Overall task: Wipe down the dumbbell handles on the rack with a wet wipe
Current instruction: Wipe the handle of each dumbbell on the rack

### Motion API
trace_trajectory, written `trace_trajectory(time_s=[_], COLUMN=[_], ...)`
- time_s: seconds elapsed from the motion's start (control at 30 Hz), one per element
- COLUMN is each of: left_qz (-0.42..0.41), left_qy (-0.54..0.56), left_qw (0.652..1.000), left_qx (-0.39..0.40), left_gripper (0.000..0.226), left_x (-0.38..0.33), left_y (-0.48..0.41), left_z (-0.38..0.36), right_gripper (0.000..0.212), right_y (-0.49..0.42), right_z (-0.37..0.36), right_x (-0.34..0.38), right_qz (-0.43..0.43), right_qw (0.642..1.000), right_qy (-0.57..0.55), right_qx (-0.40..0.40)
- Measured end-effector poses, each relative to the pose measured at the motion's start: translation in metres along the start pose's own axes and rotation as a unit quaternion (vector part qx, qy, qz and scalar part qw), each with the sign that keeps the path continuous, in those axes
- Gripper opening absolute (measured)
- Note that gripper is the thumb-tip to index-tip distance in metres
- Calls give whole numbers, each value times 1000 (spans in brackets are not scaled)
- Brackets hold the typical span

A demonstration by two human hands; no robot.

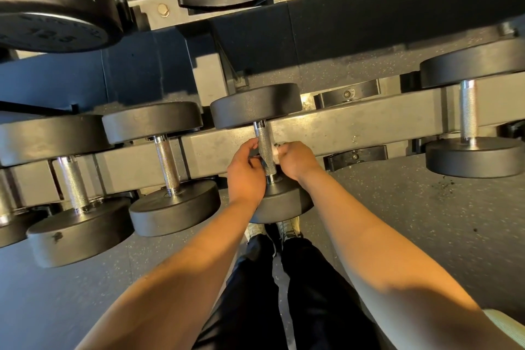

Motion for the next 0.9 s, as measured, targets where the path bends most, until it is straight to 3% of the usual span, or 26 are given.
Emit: trace_trajectory(time_s=[0.1,0.17,0.33,0.43,0.53,0.67,0.9], left_qz=[4,5,5,5,2,12,57], left_qy=[2,5,6,4,1,9,34], left_qw=[1000,1000,1000,1000,1000,1000,997], left_qx=[4,2,-2,0,1,6,26], left_gripper=[52,53,52,51,51,51,49], left_x=[1,1,1,1,2,7,12], left_y=[-1,-1,-2,-1,-1,-3,0], left_z=[-2,-2,-1,-1,-1,-3,-3], right_gripper=[42,46,40,26,27,26,12], right_y=[6,3,3,3,4,6,31], right_z=[5,0,-8,-12,-16,-13,1], right_x=[14,19,5,1,-3,-4,-5], right_qz=[13,13,-19,-23,-34,-33,-8], right_qw=[966,959,986,999,988,990,997], right_qy=[-258,-282,-162,-4,127,113,58], right_qx=[-28,-40,-31,26,81,79,-50])
Point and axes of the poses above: each hand's wrist, its own y-axis away from the middle knuckle, its own z-axis out of the back of the hand, x = y × z, the point moved 7 cm from there along -y, towards the middle knuckle, and after that the axes turned 14 degrees about -y, right-handed, at the moved point
